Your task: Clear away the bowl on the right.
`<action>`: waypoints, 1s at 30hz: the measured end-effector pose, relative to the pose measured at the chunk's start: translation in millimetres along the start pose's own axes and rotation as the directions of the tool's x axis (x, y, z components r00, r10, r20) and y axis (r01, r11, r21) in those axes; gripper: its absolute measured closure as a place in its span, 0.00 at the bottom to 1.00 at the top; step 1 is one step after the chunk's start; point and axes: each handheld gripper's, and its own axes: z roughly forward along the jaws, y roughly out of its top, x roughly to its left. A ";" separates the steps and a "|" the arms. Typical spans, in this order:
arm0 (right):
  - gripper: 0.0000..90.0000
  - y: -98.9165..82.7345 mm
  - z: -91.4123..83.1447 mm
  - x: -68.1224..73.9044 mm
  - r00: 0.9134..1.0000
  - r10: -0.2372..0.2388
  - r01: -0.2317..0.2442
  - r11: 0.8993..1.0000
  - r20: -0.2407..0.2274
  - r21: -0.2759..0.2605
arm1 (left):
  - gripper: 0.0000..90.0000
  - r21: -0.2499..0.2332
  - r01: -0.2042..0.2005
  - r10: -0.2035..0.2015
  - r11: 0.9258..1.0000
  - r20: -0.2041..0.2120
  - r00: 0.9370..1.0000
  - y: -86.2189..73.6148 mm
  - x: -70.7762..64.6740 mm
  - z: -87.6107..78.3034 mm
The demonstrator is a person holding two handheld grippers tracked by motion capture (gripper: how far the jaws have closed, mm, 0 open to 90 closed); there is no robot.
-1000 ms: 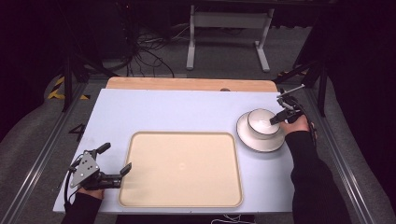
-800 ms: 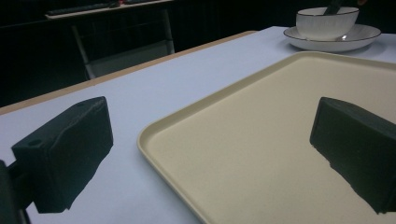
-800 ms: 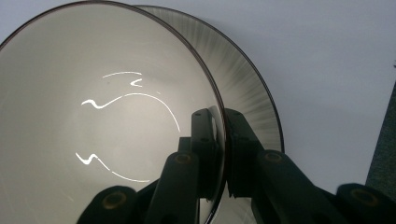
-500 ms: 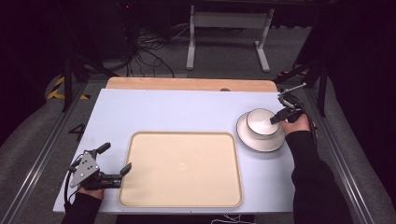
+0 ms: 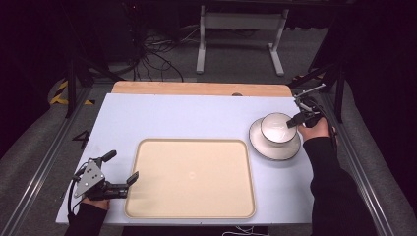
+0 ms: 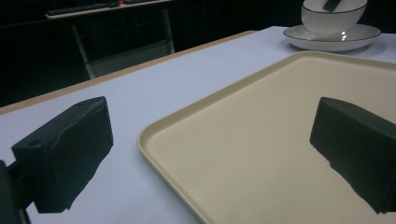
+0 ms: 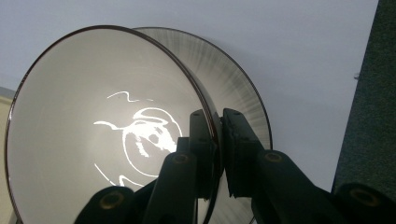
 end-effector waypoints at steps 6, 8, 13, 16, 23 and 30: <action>0.92 2.4 -13.8 5.0 1.000 -0.015 0.015 1.000 -0.001 -0.016 | 0.00 -0.001 0.000 0.000 1.000 0.001 1.000 0.0 0.0 0.1; 0.92 3.0 -18.6 6.5 1.000 -0.022 0.022 1.000 -0.001 -0.019 | 0.00 -0.001 0.000 0.000 1.000 0.001 1.000 0.0 0.0 0.1; 0.92 3.5 -28.4 10.1 0.999 -0.036 0.036 0.999 -0.009 -0.038 | 0.00 -0.001 0.001 -0.001 1.000 0.000 1.000 0.0 0.1 0.1; 0.92 4.2 -33.7 12.8 0.999 -0.046 0.046 0.998 -0.010 -0.042 | 0.00 0.002 0.000 0.000 1.000 0.001 1.000 0.0 0.2 0.0; 0.92 5.3 -44.7 18.5 0.998 -0.069 0.068 0.996 -0.012 -0.053 | 0.00 0.001 0.001 -0.001 1.000 0.000 1.000 0.0 0.4 0.1; 0.92 3.4 -54.8 24.0 0.996 -0.089 0.088 0.994 -0.020 -0.064 | 0.00 0.002 0.002 -0.002 1.000 -0.002 1.000 0.0 0.4 0.3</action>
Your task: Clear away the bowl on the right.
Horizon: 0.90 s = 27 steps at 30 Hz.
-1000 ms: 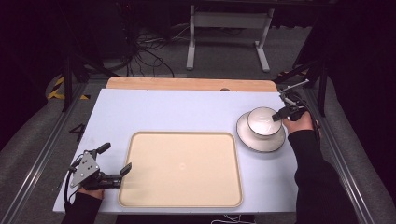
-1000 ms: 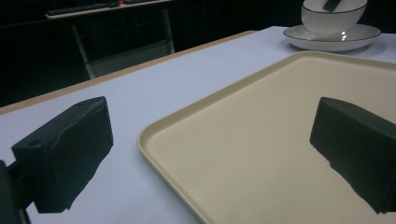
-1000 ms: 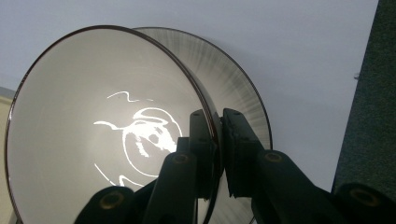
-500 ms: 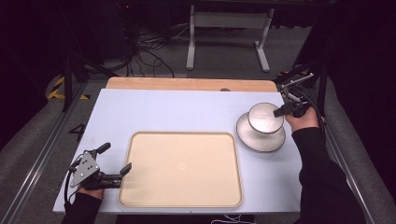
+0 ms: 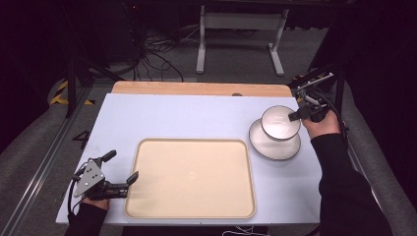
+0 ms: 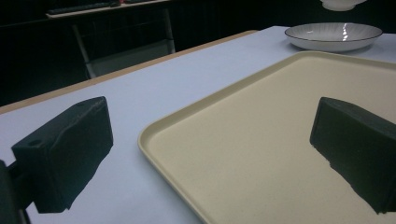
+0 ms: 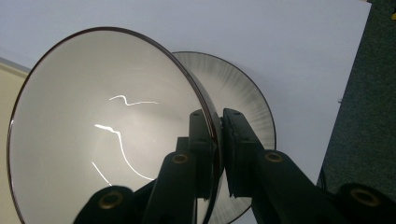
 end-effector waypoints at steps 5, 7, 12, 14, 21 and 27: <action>0.92 0.1 -2.6 8.4 1.000 -0.028 0.028 1.000 -0.012 0.004 | 0.00 0.000 0.000 0.000 1.000 0.000 1.000 0.0 0.0 0.1; 0.92 0.5 -3.0 14.3 0.999 -0.045 0.045 0.999 -0.017 0.004 | 0.00 0.000 0.000 0.000 1.000 0.000 1.000 0.0 0.0 0.1; 0.92 2.9 -3.5 30.8 0.995 -0.089 0.090 0.996 -0.035 0.006 | 0.00 0.000 0.000 0.000 1.000 0.001 1.000 0.0 0.1 0.0; 0.92 3.5 -3.8 34.5 0.994 -0.099 0.099 0.995 -0.038 0.005 | 0.00 0.000 0.001 -0.001 1.000 0.001 1.000 0.0 0.1 -0.1; 0.92 8.5 -7.2 64.6 0.984 -0.164 0.164 0.986 -0.071 -0.004 | 0.00 0.001 0.000 0.000 1.000 0.001 1.000 0.0 0.0 -0.4; 0.92 11.8 -8.6 91.7 0.969 -0.223 0.223 0.975 -0.110 -0.011 | 0.00 -0.001 -0.001 0.001 1.000 0.002 1.000 0.0 0.0 -0.2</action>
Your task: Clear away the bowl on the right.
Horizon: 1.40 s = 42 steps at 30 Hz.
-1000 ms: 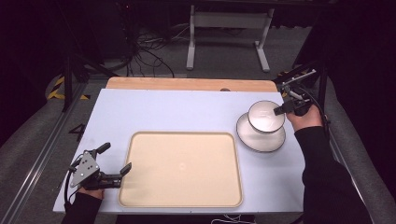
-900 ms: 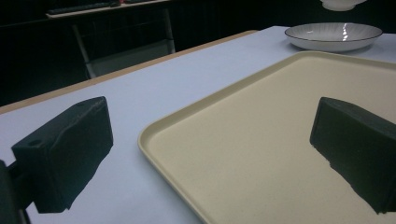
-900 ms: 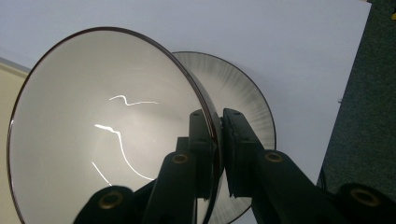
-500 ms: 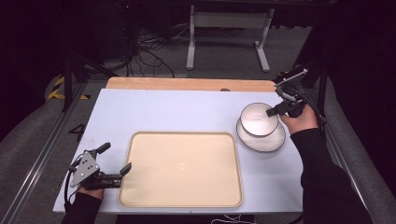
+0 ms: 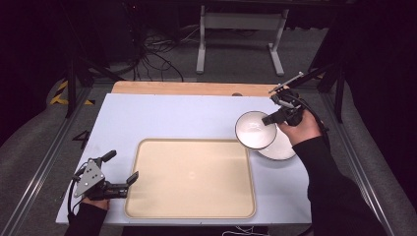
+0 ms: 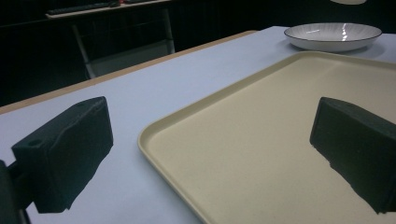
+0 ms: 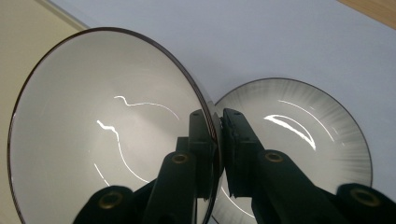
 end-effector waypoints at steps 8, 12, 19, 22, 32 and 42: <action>0.92 8.0 3.1 27.6 0.996 -0.071 0.071 0.997 -0.046 0.001 | 0.00 0.000 0.000 0.000 1.000 0.001 1.000 0.0 0.0 -0.1; 0.92 12.2 5.4 47.5 0.991 -0.114 0.114 0.993 -0.075 -0.001 | 0.00 0.001 -0.001 0.001 1.000 0.000 1.000 0.0 -0.1 -0.1; 0.92 17.2 8.4 71.3 0.978 -0.167 0.167 0.986 -0.124 -0.008 | 0.00 -0.004 -0.001 0.001 1.000 0.002 1.000 -0.1 -0.2 0.0; 0.92 19.7 11.0 82.7 0.971 -0.190 0.190 0.982 -0.144 -0.012 | 0.00 -0.006 0.000 0.000 1.000 0.002 1.000 -0.2 -0.2 0.0; 0.92 27.4 18.2 116.3 0.942 -0.262 0.262 0.965 -0.209 -0.029 | 0.00 -0.006 -0.001 0.001 1.000 0.003 1.000 -0.2 -0.4 0.0; 0.92 33.3 31.6 140.1 0.917 -0.305 0.306 0.951 -0.258 -0.038 | 0.00 -0.008 0.002 -0.002 1.000 0.002 1.000 -0.3 -0.4 -0.1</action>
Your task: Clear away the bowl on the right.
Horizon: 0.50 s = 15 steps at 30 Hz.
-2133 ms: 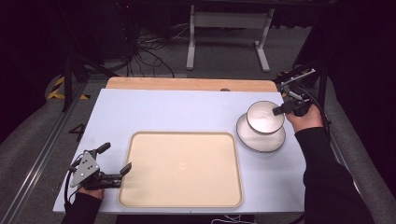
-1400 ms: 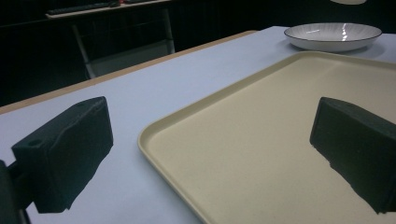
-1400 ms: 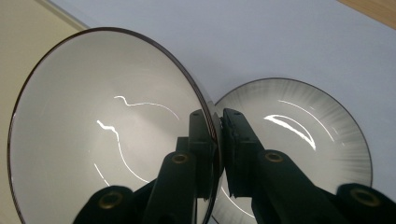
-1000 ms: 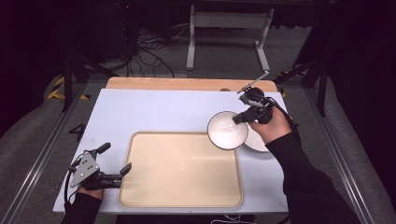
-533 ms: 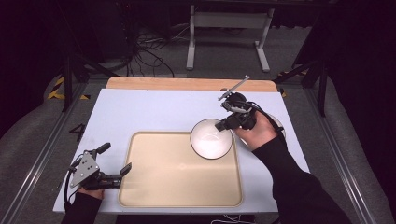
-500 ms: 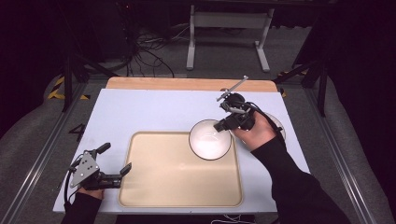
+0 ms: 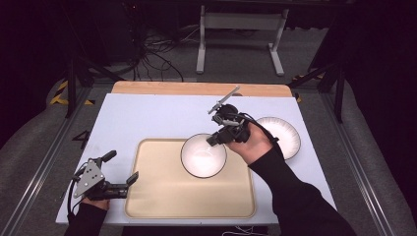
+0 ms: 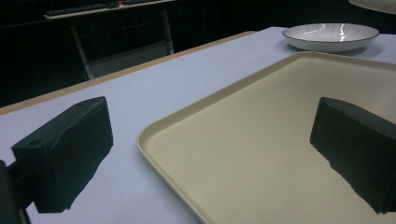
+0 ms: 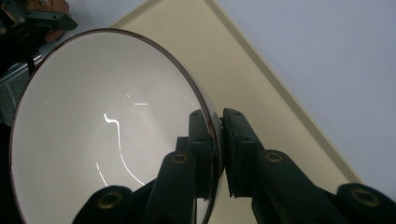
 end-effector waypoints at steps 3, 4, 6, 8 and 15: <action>0.92 2.7 4.6 3.8 1.000 -0.007 0.007 1.000 -0.014 -0.002 | 0.00 0.000 -0.001 0.001 1.000 0.000 1.000 0.0 -0.1 0.0; 0.92 3.5 6.7 5.0 1.000 -0.010 0.010 1.000 -0.020 -0.003 | 0.00 0.000 -0.001 0.001 1.000 0.001 1.000 0.0 -0.1 0.0; 0.92 4.8 11.3 7.0 0.999 -0.014 0.014 1.000 -0.030 0.002 | 0.00 0.000 0.000 0.000 1.000 0.000 1.000 0.0 0.0 -0.1; 0.92 5.5 16.2 8.1 0.999 -0.013 0.013 1.000 -0.032 0.006 | 0.00 0.001 -0.001 0.001 1.000 0.001 1.000 0.1 0.0 -0.2; 0.92 5.8 34.2 8.4 0.999 -0.006 0.007 1.000 -0.036 0.031 | 0.00 0.003 -0.003 0.003 1.000 0.002 1.000 0.2 0.2 -0.7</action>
